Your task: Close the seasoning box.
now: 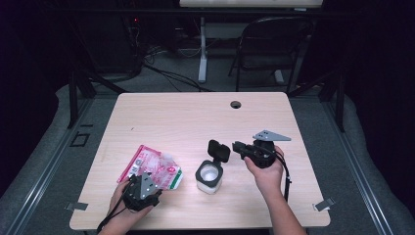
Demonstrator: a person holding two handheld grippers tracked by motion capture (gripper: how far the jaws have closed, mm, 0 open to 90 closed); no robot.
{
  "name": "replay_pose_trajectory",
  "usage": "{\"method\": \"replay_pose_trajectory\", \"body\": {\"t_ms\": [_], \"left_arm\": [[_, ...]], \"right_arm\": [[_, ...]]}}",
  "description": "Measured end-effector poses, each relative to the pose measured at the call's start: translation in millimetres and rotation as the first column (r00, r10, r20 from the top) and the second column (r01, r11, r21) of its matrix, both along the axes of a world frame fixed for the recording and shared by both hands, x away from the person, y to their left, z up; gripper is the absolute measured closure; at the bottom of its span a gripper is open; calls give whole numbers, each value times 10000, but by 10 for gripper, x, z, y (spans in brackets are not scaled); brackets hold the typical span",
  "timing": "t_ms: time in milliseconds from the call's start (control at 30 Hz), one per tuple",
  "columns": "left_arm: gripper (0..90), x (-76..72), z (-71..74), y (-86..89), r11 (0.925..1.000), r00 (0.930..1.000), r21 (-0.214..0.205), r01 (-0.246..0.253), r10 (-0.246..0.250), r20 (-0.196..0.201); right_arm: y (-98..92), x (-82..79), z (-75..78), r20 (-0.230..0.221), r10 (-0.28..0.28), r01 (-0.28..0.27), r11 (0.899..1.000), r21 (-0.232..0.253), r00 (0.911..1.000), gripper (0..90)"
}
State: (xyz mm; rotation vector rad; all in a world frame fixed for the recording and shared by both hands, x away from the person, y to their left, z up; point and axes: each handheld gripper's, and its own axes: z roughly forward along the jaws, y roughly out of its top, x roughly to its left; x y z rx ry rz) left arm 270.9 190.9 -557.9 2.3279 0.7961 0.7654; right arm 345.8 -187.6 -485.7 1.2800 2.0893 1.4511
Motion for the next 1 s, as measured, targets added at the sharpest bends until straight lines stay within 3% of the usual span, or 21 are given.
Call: {"method": "replay_pose_trajectory", "body": {"t_ms": [233, 467, 733, 1000], "left_arm": [[358, 10, -26, -36, 9997, 9999, -217, 75, -77, -67], [420, -12, -4, -76, 9986, 9997, -464, 242, -237, 116], [440, -48, 44, -161, 9925, 9980, -1052, 630, -619, 135], [438, -52, 43, -195, 9911, 9971, -1094, 754, -745, 127]], "right_arm": [[53, -8, 16, 21, 322, -322, 9988, 370, 9995, 802], [78, -13, 33, 48, 529, -530, 9980, 335, 9986, 810], [104, -43, 56, 115, 660, -664, 9970, 388, 9978, 809], [160, -105, 80, 223, 916, -922, 9953, 309, 9955, 799]]}}
